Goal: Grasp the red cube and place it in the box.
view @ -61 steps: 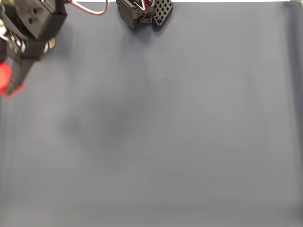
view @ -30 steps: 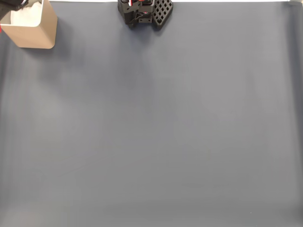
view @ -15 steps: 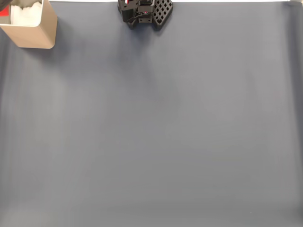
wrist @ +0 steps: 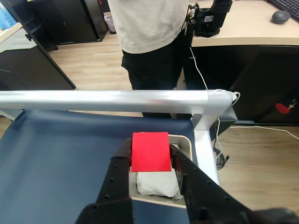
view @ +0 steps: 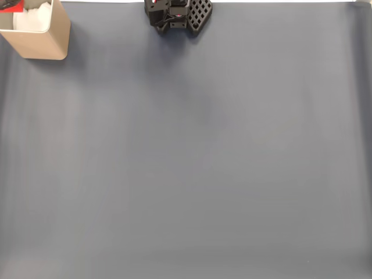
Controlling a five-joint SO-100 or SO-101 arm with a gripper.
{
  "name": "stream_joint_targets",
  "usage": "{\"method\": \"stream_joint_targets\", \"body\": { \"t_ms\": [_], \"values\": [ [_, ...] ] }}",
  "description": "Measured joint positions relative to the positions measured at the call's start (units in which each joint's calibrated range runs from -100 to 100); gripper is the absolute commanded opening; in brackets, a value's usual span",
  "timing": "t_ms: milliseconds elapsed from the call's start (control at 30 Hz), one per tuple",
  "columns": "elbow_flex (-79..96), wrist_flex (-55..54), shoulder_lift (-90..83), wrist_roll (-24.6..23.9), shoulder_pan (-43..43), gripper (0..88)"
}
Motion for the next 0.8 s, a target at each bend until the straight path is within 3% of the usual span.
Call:
{"method": "stream_joint_targets", "body": {
  "t_ms": [800],
  "values": [
    [6.2, -2.6, -5.0, 0.0, 1.7, 0.0]
  ]
}}
